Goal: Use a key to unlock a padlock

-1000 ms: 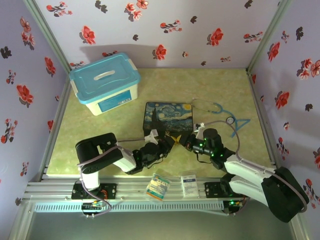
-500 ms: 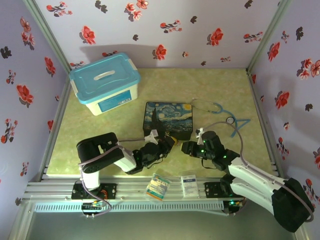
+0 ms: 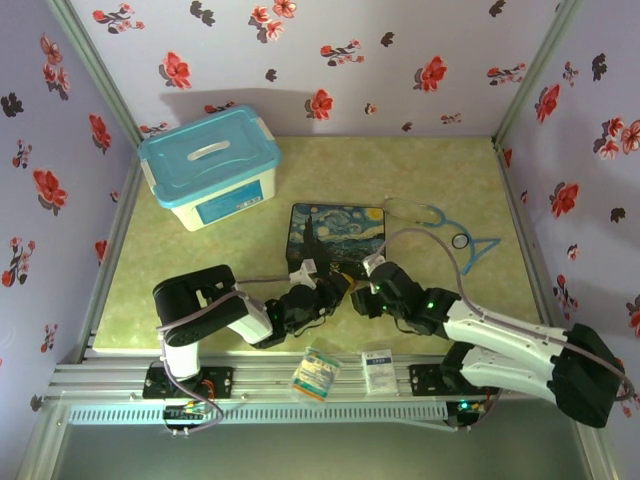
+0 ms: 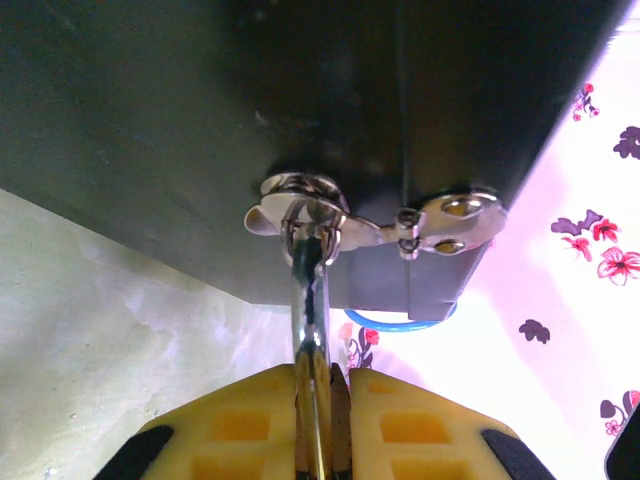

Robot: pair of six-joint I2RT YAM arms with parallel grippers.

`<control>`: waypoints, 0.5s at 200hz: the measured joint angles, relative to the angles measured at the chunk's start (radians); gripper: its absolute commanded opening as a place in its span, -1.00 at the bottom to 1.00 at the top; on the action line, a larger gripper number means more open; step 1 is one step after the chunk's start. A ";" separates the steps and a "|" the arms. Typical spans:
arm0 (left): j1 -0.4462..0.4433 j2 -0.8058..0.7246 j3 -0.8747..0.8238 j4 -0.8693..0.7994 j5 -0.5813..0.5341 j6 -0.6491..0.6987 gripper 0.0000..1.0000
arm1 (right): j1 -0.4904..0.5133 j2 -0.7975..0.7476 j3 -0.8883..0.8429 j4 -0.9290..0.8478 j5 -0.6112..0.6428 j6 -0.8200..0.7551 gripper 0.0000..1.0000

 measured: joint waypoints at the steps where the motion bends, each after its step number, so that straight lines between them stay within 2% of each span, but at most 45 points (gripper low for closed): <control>1: 0.001 0.000 0.000 0.000 0.000 0.000 -1.00 | 0.001 0.001 0.000 0.000 0.002 -0.002 -0.20; 46: 0.003 0.000 0.000 0.000 0.001 0.000 -1.00 | 0.076 0.056 0.014 -0.006 0.119 -0.079 -0.22; 100: 0.003 -0.013 -0.001 -0.001 0.005 0.000 -1.00 | 0.164 0.185 0.086 -0.003 0.301 -0.174 -0.64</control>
